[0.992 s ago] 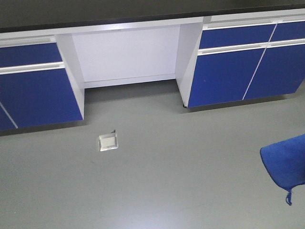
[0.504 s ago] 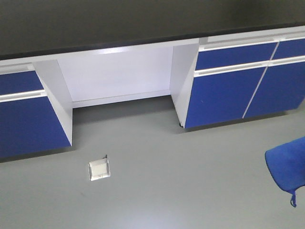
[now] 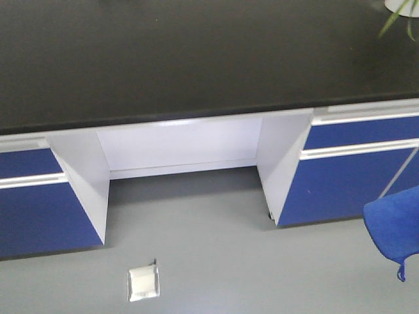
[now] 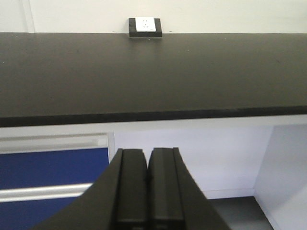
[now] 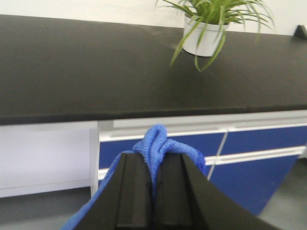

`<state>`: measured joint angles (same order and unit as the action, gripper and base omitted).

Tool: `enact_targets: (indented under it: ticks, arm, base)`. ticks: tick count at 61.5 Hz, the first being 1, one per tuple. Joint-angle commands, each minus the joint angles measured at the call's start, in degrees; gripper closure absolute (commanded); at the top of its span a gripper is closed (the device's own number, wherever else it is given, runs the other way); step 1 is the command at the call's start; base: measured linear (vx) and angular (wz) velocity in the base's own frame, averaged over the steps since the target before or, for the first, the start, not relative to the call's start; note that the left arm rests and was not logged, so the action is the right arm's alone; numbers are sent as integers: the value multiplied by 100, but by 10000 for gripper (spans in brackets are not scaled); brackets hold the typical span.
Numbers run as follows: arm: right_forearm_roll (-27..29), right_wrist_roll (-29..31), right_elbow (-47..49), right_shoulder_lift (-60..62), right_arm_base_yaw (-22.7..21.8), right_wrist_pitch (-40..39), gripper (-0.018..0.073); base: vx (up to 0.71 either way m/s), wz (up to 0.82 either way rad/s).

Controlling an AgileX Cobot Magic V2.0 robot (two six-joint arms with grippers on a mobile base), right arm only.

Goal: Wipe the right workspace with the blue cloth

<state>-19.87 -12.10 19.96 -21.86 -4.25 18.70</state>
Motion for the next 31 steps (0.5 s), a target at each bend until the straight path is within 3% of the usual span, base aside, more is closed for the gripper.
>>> enact_targets:
  ticks: [1, 31]
  arm:
    - [-75, 51, 182, -34, -14, -436, 559]
    - [-75, 51, 182, -34, -14, -433, 559]
  base:
    - [43, 13]
    - [39, 11]
